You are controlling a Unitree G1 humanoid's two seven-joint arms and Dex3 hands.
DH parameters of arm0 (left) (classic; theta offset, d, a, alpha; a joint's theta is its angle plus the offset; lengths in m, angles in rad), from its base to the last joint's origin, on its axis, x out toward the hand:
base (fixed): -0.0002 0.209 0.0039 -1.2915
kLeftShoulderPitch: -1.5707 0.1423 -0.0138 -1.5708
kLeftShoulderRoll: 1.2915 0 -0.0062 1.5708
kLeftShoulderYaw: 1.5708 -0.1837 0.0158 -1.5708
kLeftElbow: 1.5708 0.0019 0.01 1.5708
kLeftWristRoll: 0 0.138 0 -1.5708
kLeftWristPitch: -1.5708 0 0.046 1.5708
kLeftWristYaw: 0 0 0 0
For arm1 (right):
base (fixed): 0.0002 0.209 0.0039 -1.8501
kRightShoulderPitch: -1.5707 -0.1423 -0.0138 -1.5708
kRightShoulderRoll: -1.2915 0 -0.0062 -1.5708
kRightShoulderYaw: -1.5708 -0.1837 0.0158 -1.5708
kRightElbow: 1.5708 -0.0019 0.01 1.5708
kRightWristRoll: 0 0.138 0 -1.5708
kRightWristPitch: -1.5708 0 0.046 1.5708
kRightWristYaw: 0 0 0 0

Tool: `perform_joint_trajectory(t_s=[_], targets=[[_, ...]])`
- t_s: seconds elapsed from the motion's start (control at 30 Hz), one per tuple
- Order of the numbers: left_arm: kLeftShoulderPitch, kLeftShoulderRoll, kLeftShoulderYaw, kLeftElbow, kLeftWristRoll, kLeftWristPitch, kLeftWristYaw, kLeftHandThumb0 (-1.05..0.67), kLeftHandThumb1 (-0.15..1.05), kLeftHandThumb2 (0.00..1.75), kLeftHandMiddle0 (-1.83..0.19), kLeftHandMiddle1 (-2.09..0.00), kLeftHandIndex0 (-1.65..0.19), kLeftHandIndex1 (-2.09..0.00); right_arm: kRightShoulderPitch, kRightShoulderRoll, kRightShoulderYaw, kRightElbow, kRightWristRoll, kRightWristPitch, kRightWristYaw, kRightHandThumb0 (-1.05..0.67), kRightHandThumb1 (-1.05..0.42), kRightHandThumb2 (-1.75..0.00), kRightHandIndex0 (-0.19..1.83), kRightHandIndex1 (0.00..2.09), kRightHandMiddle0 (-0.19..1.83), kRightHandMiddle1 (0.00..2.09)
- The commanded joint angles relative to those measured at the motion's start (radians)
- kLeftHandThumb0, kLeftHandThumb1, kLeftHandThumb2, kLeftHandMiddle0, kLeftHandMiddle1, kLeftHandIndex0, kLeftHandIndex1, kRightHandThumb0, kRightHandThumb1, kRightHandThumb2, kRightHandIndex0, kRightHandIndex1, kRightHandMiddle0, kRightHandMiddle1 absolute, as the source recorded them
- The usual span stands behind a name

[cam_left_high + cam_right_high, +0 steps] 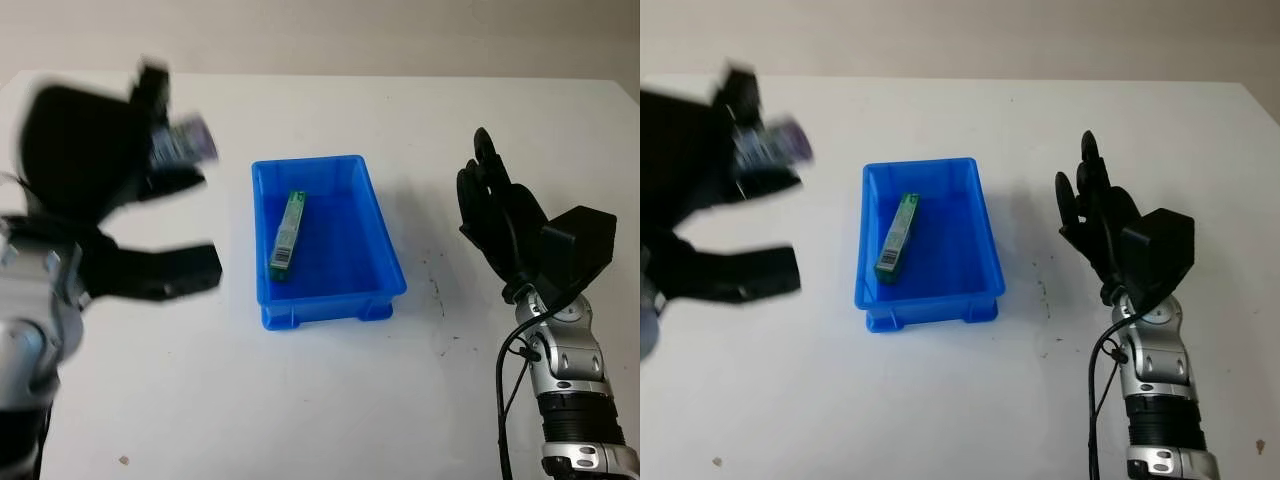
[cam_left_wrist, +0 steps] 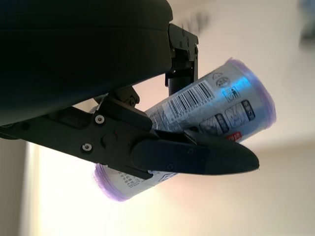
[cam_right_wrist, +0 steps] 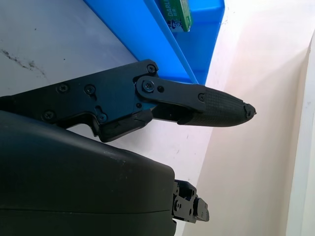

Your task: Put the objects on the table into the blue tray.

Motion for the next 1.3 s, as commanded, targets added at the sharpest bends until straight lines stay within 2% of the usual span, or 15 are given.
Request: perform_joint_trajectory(t_s=[0.0,0.1,0.13,0.17,0.3,0.43,0.6,0.67,0.73,0.9,0.93,0.97,1.07,1.2,1.27], targets=[[-0.105,-0.025,-0.014,0.002,-0.048,-0.036,0.035,-0.48,1.05,0.20,-1.01,-2.09,-0.42,-2.06,-0.016,-0.007,-0.001,0.003,-0.003,-0.009,-0.002,-0.71,-1.05,-0.58,-0.19,0.00,-0.19,0.00],[-0.204,-0.065,-0.058,0.044,-0.093,-0.087,0.068,-0.48,1.05,0.20,-1.08,-2.09,-0.45,-2.05,-0.018,-0.007,0.006,-0.005,-0.009,-0.001,-0.006,-0.72,-1.05,-0.59,-0.19,0.00,-0.19,0.00],[-0.231,-0.084,-0.075,0.062,-0.108,-0.101,0.072,-0.45,1.05,0.15,-1.08,-2.09,-0.43,-1.80,-0.018,-0.007,0.007,-0.009,-0.011,0.007,-0.009,-0.71,-1.05,-0.59,-0.19,0.00,-0.19,0.00],[-0.247,-0.095,-0.085,0.074,-0.118,-0.111,0.075,-0.44,1.05,0.11,-1.08,-2.09,-0.48,-1.78,-0.017,-0.006,0.008,-0.013,-0.013,0.012,-0.011,-0.72,-1.05,-0.60,-0.19,0.00,-0.19,0.00],[-0.325,-0.150,-0.172,0.183,-0.209,-0.207,0.052,-0.44,1.05,0.16,-1.06,-2.09,-0.65,-1.97,-0.014,-0.005,0.008,-0.023,-0.012,0.007,-0.010,-0.71,-1.05,-0.60,-0.19,0.00,-0.19,0.00],[-0.329,-0.196,-0.247,0.291,-0.295,-0.284,0.000,-0.46,1.05,0.34,-1.10,-2.09,-0.72,-2.09,-0.007,-0.009,0.004,-0.042,-0.005,0.021,-0.003,-0.71,-1.05,-0.60,-0.19,0.00,-0.19,0.00],[-0.343,-0.232,-0.308,0.440,-0.332,-0.313,-0.049,-0.44,1.05,0.35,-1.16,-2.09,-0.66,-2.09,0.003,-0.017,-0.005,-0.060,-0.008,0.032,-0.006,-0.72,-1.05,-0.60,-0.19,0.00,-0.19,0.00],[-0.352,-0.236,-0.334,0.498,-0.324,-0.316,-0.065,-0.42,1.05,0.33,-1.07,-2.09,-0.58,-2.09,0.006,-0.021,-0.006,-0.062,-0.012,0.029,-0.007,-0.72,-1.05,-0.60,-0.19,0.00,-0.19,0.00],[-0.353,-0.228,-0.363,0.523,-0.306,-0.306,-0.108,-0.43,1.05,0.32,-0.94,-2.09,-0.26,-2.07,0.009,-0.023,-0.006,-0.063,-0.015,0.023,-0.007,-0.72,-1.05,-0.60,-0.19,0.00,-0.19,0.00],[-0.339,-0.201,-0.407,0.529,-0.265,-0.270,-0.238,-0.46,1.05,0.27,-0.74,-2.09,-0.37,-2.09,0.016,-0.029,-0.005,-0.076,-0.017,0.036,-0.010,-0.72,-1.05,-0.60,-0.19,0.00,-0.19,0.00],[-0.337,-0.195,-0.415,0.524,-0.255,-0.264,-0.265,-0.48,1.05,0.28,-0.66,-2.09,-0.25,-2.05,0.018,-0.031,-0.004,-0.079,-0.021,0.041,-0.012,-0.72,-1.05,-0.60,-0.19,0.00,-0.19,0.00],[-0.336,-0.189,-0.422,0.518,-0.245,-0.259,-0.291,-0.51,1.05,0.28,-0.53,-2.09,-0.06,-1.79,0.018,-0.032,-0.003,-0.080,-0.023,0.045,-0.013,-0.72,-1.05,-0.60,-0.19,0.00,-0.19,0.00],[-0.333,-0.180,-0.432,0.503,-0.241,-0.243,-0.362,-0.56,1.05,0.29,-0.34,-2.00,0.00,-1.09,0.016,-0.024,-0.005,-0.077,-0.016,0.043,-0.014,-0.71,-1.05,-0.60,-0.19,0.00,-0.19,0.00],[-0.326,-0.191,-0.411,0.493,-0.287,-0.240,-0.382,-0.56,1.05,0.28,-0.21,-1.94,-0.01,-1.05,0.013,-0.016,-0.005,-0.070,-0.010,0.040,-0.020,-0.71,-1.05,-0.59,-0.19,0.00,-0.19,0.00],[-0.322,-0.199,-0.396,0.490,-0.320,-0.245,-0.362,-0.54,1.05,0.30,-0.13,-1.68,0.04,-0.95,0.012,-0.015,-0.001,-0.071,-0.013,0.042,-0.025,-0.71,-1.05,-0.58,-0.19,0.00,-0.19,0.00]])
